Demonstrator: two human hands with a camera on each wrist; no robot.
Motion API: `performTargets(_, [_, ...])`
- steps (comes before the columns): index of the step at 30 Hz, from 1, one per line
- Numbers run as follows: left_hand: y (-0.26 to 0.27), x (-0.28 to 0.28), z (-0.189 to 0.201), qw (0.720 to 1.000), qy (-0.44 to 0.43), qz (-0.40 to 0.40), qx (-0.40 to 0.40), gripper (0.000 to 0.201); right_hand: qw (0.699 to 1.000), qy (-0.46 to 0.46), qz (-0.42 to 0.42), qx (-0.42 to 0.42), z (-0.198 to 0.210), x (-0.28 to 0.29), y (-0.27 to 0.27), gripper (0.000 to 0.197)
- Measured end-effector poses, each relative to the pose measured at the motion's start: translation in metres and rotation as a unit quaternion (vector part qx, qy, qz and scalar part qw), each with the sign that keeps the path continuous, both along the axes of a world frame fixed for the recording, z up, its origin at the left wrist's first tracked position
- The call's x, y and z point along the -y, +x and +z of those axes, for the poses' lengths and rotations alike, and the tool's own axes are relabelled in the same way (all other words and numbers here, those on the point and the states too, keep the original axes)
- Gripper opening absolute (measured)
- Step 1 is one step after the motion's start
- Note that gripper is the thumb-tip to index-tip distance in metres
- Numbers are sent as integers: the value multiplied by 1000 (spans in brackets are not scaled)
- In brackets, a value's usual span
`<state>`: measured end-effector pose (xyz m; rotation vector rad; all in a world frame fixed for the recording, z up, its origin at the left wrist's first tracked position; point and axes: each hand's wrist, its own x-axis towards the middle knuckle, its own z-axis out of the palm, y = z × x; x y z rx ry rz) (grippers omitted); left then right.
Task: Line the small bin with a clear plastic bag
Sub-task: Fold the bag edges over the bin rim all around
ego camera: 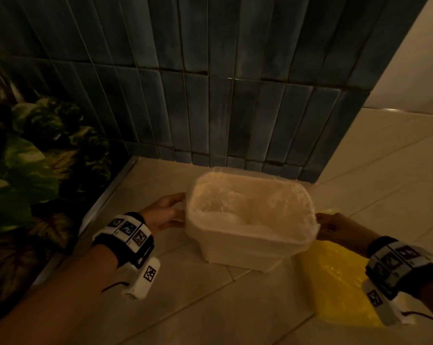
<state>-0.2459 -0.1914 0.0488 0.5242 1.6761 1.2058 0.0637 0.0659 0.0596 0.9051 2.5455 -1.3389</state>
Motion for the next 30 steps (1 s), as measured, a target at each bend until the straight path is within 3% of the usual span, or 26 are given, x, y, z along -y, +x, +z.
performTargets(3, [2, -1, 0, 1000, -5, 0, -20, 28, 997, 66, 17, 21, 2, 3, 0, 21])
performTargets(7, [3, -1, -2, 1000, -14, 10, -6, 22, 997, 76, 6, 31, 2, 6, -2, 26])
performTargets(9, [5, -2, -3, 999, -29, 19, 5, 20, 999, 22, -15, 26, -1, 8, -4, 29])
performTargets(11, [7, -3, -6, 998, -49, 34, 20, 22, 993, -76, -86, -4, -9, 4, -5, 32])
performTargets(14, [10, -2, -6, 994, -65, 69, 61, 13, 957, -198, -208, -28, -18, 1, -7, 27])
performTargets(21, [11, -13, -11, 972, -34, 175, 155, 13, 943, -212, -257, -22, -33, -1, -17, 34])
performTargets(26, [17, -19, -14, 969, -37, 179, 166, 15, 914, -280, -288, -54, -33, 8, -31, 15])
performTargets(27, [18, -18, -11, 971, -46, 169, 161, 16, 913, -276, -295, -59, -34, 8, -32, 21])
performTargets(30, [16, -18, -11, 973, -71, 164, 146, 14, 916, -264, -299, -48, -53, -7, -25, 117])
